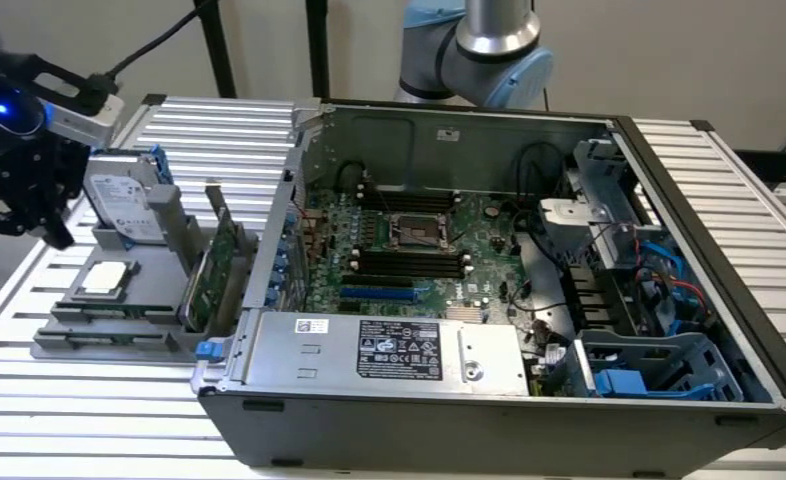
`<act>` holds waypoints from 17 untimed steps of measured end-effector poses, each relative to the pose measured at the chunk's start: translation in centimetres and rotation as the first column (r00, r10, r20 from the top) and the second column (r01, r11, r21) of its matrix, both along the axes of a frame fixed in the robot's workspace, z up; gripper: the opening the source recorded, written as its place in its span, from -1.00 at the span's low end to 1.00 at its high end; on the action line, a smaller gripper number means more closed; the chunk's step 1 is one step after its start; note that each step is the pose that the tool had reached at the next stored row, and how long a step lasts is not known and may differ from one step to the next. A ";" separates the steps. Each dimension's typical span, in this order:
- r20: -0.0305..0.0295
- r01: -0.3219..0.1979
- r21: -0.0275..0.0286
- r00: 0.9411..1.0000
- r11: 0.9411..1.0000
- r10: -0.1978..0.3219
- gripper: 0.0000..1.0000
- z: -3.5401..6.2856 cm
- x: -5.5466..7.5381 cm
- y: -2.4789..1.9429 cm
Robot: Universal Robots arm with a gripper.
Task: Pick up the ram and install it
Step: 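Pick up the ram and move it above insertion slot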
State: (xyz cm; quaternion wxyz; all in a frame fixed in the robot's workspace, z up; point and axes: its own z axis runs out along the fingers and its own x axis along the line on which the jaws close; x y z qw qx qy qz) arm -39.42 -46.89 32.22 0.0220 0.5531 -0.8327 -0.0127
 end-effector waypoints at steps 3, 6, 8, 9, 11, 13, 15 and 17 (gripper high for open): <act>0.000 -0.055 0.000 0.999 0.999 0.055 -1.00 -0.30 0.0 0.00; 0.000 -0.108 0.000 0.994 0.994 0.108 -1.00 -0.61 0.0 0.00; 0.000 -0.144 0.000 0.990 0.990 0.144 -1.00 -0.84 0.0 0.00; 0.000 -0.162 0.000 0.987 0.987 0.162 -1.00 -0.95 0.0 0.00; 0.000 -0.197 0.000 0.980 0.980 0.197 -1.00 -1.11 0.0 -0.01; 0.000 -0.225 0.000 0.974 0.974 0.225 -1.00 -1.22 0.0 -0.03; 0.000 -0.251 0.000 0.968 0.968 0.251 -1.00 -1.33 0.0 -0.05; 0.000 -0.282 0.000 0.959 0.959 0.282 -1.00 -1.46 0.0 -0.07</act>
